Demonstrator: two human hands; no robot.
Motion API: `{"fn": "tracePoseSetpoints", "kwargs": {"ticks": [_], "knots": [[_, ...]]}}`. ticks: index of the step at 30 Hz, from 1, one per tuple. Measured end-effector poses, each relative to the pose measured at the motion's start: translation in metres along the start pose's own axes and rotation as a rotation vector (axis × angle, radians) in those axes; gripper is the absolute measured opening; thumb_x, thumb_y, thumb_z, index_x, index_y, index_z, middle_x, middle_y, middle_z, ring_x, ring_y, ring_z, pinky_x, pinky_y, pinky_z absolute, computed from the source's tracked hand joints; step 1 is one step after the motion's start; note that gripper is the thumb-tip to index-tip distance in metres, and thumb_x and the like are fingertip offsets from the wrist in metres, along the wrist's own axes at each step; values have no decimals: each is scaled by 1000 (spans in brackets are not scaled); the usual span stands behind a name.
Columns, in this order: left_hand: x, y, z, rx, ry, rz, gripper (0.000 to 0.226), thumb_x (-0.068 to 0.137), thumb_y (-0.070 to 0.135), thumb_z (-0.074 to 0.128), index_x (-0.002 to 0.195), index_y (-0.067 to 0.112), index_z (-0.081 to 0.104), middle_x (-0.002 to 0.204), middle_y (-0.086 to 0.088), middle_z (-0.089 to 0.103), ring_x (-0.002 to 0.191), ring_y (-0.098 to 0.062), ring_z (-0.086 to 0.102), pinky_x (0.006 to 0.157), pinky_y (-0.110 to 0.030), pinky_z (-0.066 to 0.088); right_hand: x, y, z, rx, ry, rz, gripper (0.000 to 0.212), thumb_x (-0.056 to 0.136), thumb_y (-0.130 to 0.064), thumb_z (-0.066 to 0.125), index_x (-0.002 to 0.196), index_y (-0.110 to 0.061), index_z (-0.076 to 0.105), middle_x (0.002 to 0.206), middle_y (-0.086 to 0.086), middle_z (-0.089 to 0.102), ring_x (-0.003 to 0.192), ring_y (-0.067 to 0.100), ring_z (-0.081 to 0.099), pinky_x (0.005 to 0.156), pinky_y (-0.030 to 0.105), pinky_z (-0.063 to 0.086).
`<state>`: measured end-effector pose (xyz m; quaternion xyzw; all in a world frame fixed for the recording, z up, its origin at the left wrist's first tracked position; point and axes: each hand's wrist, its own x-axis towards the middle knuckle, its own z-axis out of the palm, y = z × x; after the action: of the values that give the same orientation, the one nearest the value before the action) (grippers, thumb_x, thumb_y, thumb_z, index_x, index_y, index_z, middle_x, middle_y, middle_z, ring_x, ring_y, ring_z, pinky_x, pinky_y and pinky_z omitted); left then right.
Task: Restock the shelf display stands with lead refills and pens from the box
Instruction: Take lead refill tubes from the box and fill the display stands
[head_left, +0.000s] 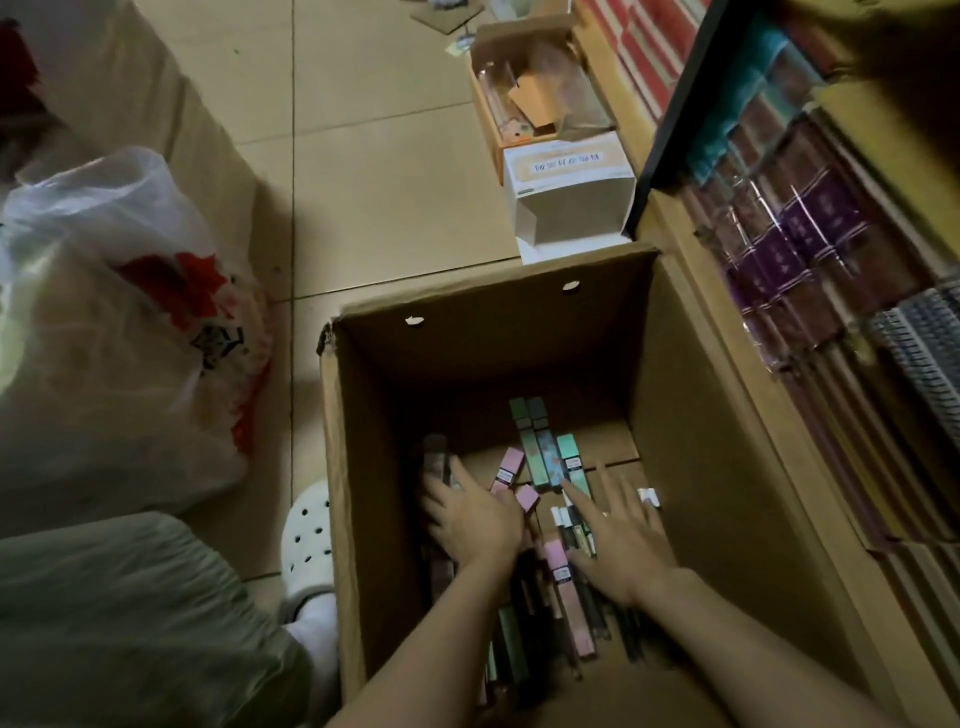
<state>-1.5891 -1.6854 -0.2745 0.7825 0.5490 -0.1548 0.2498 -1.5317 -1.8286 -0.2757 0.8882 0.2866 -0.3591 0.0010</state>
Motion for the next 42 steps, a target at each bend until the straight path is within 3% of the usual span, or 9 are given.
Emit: {"fn": "tracePoseSetpoints", "kwargs": {"ticks": [3,8,10,15,22,29,33,38,42], "knots": [[-8,0,9,101,-27,125,67,94,44,47,152,25,19,161,-11,-2,146,-36,4,116,-53,17,-1,5,7,-24,3,7,85,96,-52,47,146,-48,-21,161,6,-22,148,29,-18,119,50,-5],[-19,-11,20,126,-58,258,71,94,42,50,153,38,9,161,-5,-11,147,-36,-3,117,-54,13,-4,5,11,-41,26,15,83,98,-53,40,142,-45,-29,160,5,-25,147,29,-20,120,50,-7],[-13,-15,16,36,0,233,75,94,41,52,151,43,4,160,-5,-12,147,-35,-1,117,-53,16,-5,5,12,-36,37,12,81,98,-53,39,144,-44,-27,160,5,-25,148,29,-20,119,49,-7],[1,-7,13,-206,-47,59,76,96,46,45,155,21,3,161,-15,-4,147,-37,8,116,-49,22,-7,7,12,-34,53,16,77,100,-50,37,149,-40,-21,161,5,-23,148,28,-20,120,48,-7],[-10,1,30,-39,-73,389,66,98,51,36,154,25,12,161,-2,-17,146,-28,-23,120,-45,-2,-13,8,8,3,83,46,73,102,-45,35,154,-29,-13,163,6,-12,150,23,-13,120,44,-5],[-21,3,22,-51,-171,583,64,95,35,49,152,33,19,163,7,-4,148,-20,-16,122,-47,4,-19,1,-1,15,188,112,67,100,-42,43,155,-18,14,161,11,8,149,27,7,120,41,13],[-43,-24,13,-23,-117,423,73,93,38,54,153,31,12,161,-1,-20,148,-28,-16,121,-48,4,-19,-4,-6,48,287,76,58,96,-34,51,148,-22,31,157,9,15,146,26,13,117,42,22],[-66,-49,8,-57,-306,-114,103,86,45,63,152,27,-13,159,-14,-13,147,-36,1,117,-49,13,-20,-6,-6,72,274,16,55,95,-28,52,147,-26,33,158,7,15,146,26,15,118,44,16],[-72,-49,15,-64,-368,-144,102,87,45,61,152,22,-14,160,-15,-14,147,-38,-1,118,-51,10,-24,-7,-2,116,202,13,54,95,-25,52,146,-28,33,159,5,13,147,26,12,117,45,17]]}}
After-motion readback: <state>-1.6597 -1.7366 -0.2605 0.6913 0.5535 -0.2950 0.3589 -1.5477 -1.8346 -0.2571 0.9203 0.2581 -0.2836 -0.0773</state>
